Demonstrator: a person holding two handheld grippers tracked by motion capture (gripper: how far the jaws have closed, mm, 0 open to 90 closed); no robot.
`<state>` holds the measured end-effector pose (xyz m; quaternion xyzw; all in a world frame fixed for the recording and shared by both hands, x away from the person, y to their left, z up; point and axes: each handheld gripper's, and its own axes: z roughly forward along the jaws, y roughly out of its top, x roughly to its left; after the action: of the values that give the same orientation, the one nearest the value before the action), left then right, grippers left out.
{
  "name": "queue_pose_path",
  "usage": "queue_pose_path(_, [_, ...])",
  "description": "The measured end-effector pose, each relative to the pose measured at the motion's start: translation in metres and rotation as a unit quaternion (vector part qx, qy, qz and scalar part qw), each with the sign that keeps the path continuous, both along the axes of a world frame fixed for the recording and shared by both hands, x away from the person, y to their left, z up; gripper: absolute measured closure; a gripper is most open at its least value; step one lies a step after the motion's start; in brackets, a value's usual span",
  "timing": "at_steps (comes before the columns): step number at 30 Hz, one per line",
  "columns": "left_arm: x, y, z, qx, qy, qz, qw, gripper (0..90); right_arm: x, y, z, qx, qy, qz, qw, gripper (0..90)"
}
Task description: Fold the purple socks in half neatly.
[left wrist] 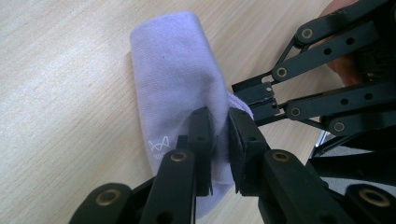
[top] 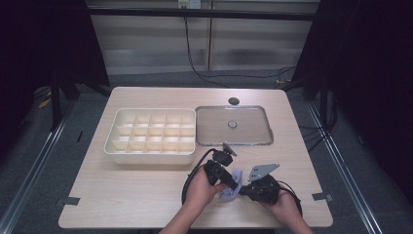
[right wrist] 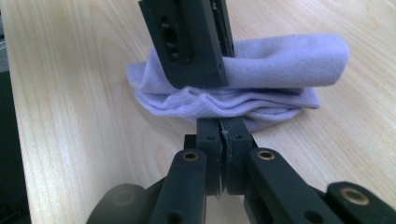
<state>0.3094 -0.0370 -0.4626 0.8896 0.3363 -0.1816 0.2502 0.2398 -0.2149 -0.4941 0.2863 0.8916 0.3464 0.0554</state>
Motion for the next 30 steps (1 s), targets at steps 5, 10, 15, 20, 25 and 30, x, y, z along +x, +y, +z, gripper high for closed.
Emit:
queue_pose_path(5, [0.002,0.001,-0.001,0.0,0.005,-0.003,1.0,80.2,0.001,-0.004,0.0,-0.002,0.0,-0.002,1.0,87.7])
queue_pose_path(10, [0.002,0.001,-0.001,0.001,0.004,0.002,1.0,81.7,0.002,-0.012,0.003,0.001,-0.003,-0.011,0.9999,87.8])
queue_pose_path(15, [0.0,0.0,-0.001,0.0,0.003,0.004,1.0,81.7,0.003,-0.018,0.005,0.008,-0.003,-0.025,0.9996,87.9])
queue_pose_path(20, [0.0,0.001,0.0,-0.003,0.003,0.007,1.0,82.0,0.002,-0.01,0.002,0.002,0.001,-0.012,0.9999,87.8])
queue_pose_path(25, [-0.002,0.001,0.006,-0.002,-0.005,-0.002,1.0,82.2,0.002,-0.005,0.0,0.002,0.005,-0.007,1.0,88.3])
queue_pose_path(30, [-0.004,0.001,0.008,-0.008,-0.004,0.001,1.0,82.2,0.003,-0.002,0.0,0.007,0.006,-0.009,0.9999,89.1])
